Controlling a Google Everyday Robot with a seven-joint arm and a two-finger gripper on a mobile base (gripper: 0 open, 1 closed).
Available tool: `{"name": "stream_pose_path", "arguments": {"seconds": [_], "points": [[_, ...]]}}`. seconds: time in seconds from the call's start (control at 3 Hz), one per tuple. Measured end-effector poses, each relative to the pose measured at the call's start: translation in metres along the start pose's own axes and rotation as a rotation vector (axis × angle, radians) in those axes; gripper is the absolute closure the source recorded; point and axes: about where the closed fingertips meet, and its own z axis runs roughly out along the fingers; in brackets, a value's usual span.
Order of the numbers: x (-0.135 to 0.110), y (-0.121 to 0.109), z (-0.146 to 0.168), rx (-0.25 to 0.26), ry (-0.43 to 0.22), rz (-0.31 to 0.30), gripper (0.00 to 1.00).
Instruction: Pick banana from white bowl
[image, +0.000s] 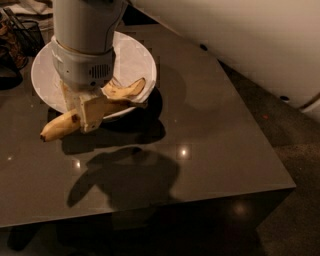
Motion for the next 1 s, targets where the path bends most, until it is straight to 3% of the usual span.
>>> {"name": "stream_pose_path", "arguments": {"seconds": [0.33,0.67,1.0], "points": [[-0.009,0.021,-0.002,-0.002,-0.026,0.027,1.0],[-0.035,0.055,-0.006,0.012,-0.058,0.08,1.0],[-0.035,0.055,-0.006,0.012,-0.058,0.08,1.0]]}}
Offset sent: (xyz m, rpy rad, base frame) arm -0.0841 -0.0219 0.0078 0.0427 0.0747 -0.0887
